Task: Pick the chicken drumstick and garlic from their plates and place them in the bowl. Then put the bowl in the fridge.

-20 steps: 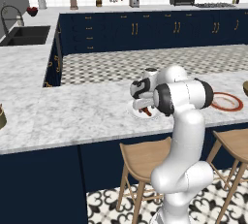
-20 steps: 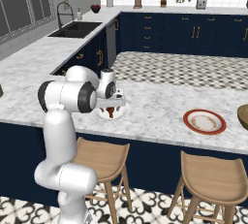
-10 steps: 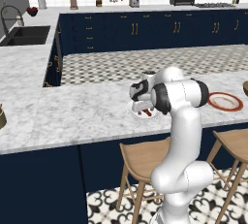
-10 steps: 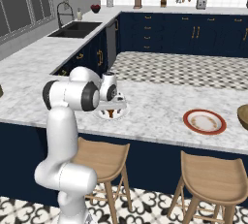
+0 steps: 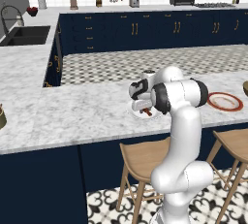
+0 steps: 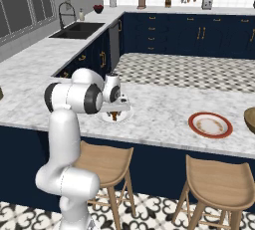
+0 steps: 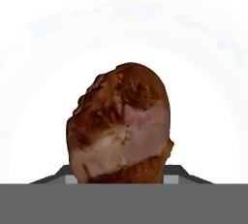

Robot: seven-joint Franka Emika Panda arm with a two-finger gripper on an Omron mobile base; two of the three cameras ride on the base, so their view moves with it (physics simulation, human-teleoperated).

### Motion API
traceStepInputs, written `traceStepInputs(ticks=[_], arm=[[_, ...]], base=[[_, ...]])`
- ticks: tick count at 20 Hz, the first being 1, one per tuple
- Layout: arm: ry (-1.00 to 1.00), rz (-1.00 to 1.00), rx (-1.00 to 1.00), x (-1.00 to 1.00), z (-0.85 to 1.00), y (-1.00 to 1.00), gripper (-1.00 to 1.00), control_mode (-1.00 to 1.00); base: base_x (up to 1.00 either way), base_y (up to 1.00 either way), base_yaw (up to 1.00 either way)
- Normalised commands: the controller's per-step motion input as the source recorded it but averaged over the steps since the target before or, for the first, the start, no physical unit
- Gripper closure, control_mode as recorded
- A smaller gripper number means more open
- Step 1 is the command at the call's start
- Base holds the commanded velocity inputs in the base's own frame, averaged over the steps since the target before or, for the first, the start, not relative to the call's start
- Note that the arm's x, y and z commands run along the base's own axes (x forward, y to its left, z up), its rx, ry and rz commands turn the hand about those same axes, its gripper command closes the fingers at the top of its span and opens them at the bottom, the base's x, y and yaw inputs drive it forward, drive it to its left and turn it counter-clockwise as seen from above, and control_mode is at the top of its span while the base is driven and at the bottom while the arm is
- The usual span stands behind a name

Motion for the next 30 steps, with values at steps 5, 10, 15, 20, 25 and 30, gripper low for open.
traceStepInputs(ticks=[5,10,15,20,25,30], arm=[[0.00,-0.01,0.00,0.00,0.05,0.00,1.00,-1.00],[-0.03,-0.03,-0.02,-0.31,0.83,0.13,1.00,-1.00],[-0.02,0.00,-0.05,-0.75,0.99,0.30,1.00,-1.00],[0.00,0.14,-0.02,-1.00,0.61,0.02,1.00,-1.00],[-0.07,0.28,0.00,-1.00,0.19,-0.02,1.00,-1.00],[-0.05,0.35,0.00,-0.99,0.42,-0.01,1.00,-1.00]], base=[[0.00,0.00,0.00],[0.00,0.00,0.00],[0.00,0.00,0.00],[0.00,0.00,0.00],[0.00,0.00,0.00],[0.00,0.00,0.00]])
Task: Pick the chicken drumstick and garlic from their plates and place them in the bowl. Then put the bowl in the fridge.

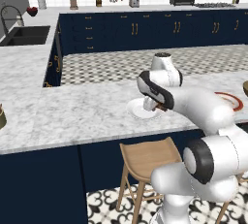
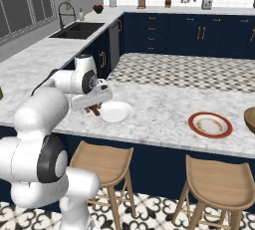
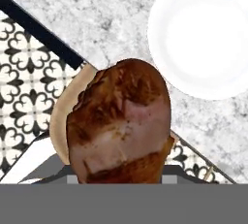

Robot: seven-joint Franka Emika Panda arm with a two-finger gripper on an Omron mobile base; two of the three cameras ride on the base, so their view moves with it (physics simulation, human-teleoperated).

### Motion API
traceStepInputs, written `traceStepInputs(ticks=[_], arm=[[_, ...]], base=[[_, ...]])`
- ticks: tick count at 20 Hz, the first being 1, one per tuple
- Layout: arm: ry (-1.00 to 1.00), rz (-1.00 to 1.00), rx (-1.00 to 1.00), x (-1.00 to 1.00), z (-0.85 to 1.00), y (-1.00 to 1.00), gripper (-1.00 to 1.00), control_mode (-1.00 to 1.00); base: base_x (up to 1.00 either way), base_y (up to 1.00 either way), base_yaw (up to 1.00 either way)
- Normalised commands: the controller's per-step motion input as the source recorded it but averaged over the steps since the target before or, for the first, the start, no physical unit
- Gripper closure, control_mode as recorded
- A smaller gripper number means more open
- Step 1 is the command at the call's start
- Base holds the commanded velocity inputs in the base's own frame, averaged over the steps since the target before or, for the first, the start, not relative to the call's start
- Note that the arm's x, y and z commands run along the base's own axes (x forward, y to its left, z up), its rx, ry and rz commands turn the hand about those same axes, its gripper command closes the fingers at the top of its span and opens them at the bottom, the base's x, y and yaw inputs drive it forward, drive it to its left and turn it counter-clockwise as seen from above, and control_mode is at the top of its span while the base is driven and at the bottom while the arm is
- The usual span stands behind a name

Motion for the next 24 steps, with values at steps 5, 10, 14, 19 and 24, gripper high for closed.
traceStepInputs(ticks=[5,10,14,19,24], arm=[[0.02,0.32,0.00,-0.96,0.29,-0.16,1.00,-1.00],[0.01,0.23,0.00,-1.00,0.13,-0.08,1.00,-1.00],[0.00,0.05,0.00,-0.97,0.13,0.00,1.00,-1.00],[0.01,-0.02,0.00,-0.44,0.10,0.00,1.00,-1.00],[0.00,-0.01,0.00,0.00,0.00,0.02,1.00,-1.00]], base=[[0.00,0.00,0.00],[0.00,0.00,0.00],[0.00,0.00,0.00],[0.00,0.00,0.00],[0.00,0.00,0.00]])
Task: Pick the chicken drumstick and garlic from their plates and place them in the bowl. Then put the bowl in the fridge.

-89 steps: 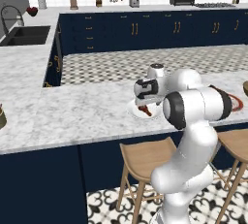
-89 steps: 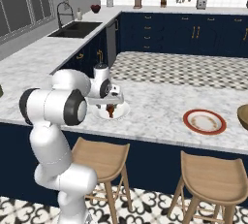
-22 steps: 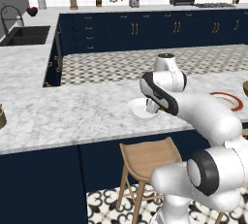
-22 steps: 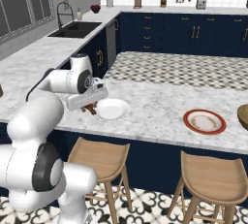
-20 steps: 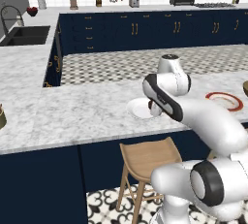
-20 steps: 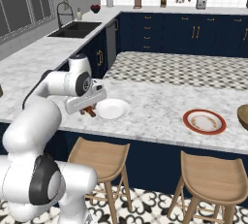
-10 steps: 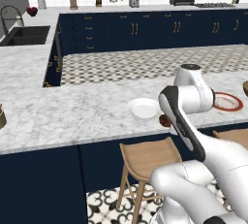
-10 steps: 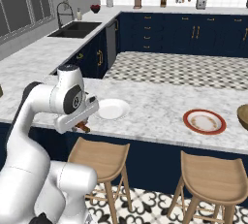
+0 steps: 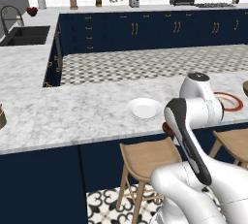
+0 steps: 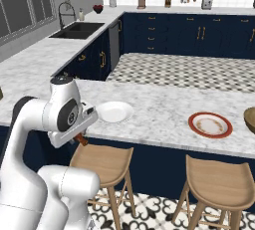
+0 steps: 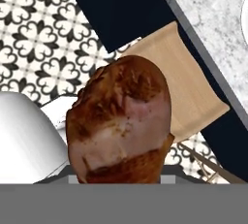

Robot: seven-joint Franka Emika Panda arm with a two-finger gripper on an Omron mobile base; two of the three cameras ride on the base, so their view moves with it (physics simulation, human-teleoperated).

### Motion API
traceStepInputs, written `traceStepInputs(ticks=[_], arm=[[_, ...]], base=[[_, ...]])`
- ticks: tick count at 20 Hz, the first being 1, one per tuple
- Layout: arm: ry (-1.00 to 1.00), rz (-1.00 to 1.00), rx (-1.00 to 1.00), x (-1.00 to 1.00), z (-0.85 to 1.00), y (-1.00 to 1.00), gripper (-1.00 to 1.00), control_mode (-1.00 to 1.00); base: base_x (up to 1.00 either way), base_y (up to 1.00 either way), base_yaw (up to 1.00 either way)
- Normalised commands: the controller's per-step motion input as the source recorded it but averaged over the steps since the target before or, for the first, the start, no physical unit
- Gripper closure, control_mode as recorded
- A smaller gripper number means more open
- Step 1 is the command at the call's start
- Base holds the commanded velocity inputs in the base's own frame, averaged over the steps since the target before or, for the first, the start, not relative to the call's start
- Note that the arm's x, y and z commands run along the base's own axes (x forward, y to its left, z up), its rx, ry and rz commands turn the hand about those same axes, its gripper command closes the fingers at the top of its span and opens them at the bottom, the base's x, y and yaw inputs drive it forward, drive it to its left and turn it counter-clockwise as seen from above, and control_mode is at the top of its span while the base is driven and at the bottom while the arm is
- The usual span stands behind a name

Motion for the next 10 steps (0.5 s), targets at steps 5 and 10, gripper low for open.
traceStepInputs(ticks=[5,10], arm=[[0.00,0.00,0.00,0.00,0.00,0.00,1.00,1.00],[0.00,0.00,0.00,0.00,0.00,0.00,1.00,1.00]], base=[[-0.01,0.00,0.00],[-0.28,-0.53,0.00]])
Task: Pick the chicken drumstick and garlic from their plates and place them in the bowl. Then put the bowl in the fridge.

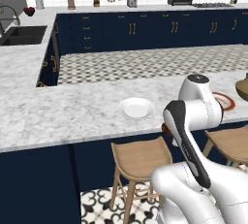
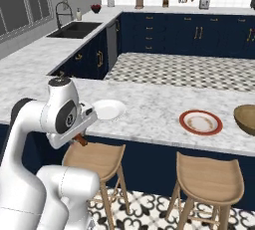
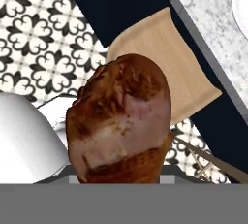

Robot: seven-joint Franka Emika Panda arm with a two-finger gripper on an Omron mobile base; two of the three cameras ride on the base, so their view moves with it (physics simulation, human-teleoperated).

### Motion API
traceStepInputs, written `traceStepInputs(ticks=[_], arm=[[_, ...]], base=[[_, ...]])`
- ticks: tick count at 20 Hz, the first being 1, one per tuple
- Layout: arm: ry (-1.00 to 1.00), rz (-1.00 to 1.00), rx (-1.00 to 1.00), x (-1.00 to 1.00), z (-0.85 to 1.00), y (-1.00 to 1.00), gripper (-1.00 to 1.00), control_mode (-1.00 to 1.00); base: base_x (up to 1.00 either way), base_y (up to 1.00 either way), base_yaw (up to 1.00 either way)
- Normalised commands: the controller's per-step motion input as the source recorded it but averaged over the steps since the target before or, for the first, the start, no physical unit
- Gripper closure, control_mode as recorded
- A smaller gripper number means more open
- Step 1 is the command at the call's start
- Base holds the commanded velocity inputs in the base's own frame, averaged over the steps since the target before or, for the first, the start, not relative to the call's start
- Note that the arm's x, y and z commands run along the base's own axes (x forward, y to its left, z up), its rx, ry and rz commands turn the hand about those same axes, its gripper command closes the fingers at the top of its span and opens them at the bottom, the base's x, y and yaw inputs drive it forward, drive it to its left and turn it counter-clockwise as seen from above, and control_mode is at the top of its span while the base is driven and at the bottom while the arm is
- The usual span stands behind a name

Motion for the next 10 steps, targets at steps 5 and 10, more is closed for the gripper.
traceStepInputs(ticks=[5,10], arm=[[0.00,0.00,0.00,0.00,0.00,0.00,1.00,1.00],[0.00,0.00,0.00,0.00,0.00,0.00,1.00,1.00]], base=[[-0.24,-1.00,0.00],[-0.07,-1.00,0.00]])
